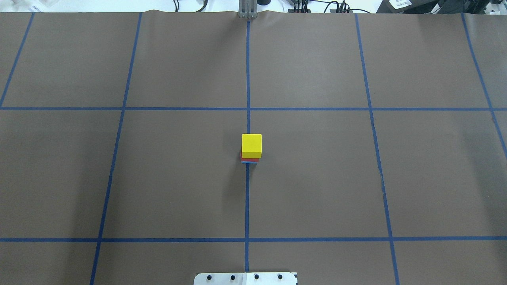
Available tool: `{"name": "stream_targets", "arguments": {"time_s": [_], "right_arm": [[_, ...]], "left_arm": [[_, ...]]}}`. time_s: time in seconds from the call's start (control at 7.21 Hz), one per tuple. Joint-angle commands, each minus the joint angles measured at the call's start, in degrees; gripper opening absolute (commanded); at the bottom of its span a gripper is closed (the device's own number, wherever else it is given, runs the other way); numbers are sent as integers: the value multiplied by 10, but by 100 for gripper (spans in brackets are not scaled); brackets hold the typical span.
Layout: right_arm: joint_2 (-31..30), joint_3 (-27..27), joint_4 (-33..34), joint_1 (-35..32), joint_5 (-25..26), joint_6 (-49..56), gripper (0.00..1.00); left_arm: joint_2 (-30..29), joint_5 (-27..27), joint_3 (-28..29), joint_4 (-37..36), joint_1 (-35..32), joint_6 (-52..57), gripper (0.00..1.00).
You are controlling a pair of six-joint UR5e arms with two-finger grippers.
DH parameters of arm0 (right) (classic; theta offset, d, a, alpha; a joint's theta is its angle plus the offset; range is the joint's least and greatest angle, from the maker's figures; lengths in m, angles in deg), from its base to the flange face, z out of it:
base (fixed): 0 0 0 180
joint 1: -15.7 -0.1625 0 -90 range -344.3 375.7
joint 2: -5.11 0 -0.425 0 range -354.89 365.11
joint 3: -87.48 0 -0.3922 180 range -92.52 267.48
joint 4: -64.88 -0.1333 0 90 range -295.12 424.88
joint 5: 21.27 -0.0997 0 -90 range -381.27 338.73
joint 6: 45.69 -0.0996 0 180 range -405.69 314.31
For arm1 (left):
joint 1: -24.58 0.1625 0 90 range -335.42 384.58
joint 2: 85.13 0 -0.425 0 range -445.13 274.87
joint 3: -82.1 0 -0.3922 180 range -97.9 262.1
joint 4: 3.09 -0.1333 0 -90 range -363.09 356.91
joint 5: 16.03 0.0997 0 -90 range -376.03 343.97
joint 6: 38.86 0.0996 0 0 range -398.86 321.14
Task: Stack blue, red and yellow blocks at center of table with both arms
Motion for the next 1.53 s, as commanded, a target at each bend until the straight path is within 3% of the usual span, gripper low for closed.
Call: {"name": "stream_targets", "arguments": {"time_s": [0.0, 0.28, 0.42, 1.39], "right_arm": [[1, 0, 0, -1, -1, -1, 100], [1, 0, 0, 0, -1, 1, 100], [1, 0, 0, 0, -1, 0, 100], [0, 0, 0, 0, 0, -5, 100]], "left_arm": [[-8, -37, 18, 10, -36, 4, 99], [-68, 68, 11, -76, -22, 7, 100], [-82, 70, 9, -116, -19, 9, 100], [-70, 69, 11, -67, -18, 10, 100]]}}
